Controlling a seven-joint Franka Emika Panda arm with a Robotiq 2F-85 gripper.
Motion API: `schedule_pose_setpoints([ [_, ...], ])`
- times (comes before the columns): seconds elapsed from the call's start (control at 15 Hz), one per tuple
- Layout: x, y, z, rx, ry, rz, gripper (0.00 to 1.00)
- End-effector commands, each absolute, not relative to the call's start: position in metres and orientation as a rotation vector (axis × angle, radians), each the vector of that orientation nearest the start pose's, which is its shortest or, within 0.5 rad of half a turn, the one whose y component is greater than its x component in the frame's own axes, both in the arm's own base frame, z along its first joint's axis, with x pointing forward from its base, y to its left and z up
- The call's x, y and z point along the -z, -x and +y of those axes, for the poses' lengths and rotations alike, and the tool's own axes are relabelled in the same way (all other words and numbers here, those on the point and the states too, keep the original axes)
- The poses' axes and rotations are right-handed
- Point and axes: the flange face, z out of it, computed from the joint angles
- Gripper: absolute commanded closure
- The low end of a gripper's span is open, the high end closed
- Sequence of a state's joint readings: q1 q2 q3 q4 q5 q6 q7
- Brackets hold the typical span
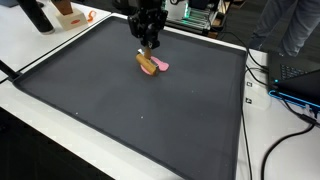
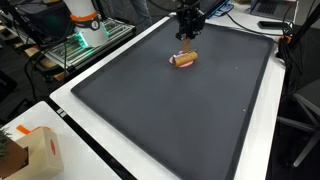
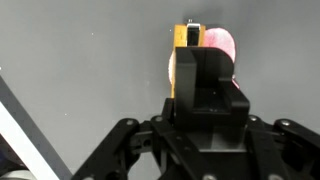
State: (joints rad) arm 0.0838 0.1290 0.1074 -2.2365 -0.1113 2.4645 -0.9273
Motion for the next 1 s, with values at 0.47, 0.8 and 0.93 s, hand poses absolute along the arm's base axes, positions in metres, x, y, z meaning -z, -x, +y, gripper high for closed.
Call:
schedule_pose_setpoints([
  [0.47, -0.283, -0.527, 0.082, -0.131, 2.448, -1.771, 0.76],
  [0.8, -0.283, -0.523, 0.082, -0.218, 2.452, -1.76, 0.76],
  [0.93, -0.284, -0.521, 0.082, -0.248, 2.456, -1.754, 0.76],
])
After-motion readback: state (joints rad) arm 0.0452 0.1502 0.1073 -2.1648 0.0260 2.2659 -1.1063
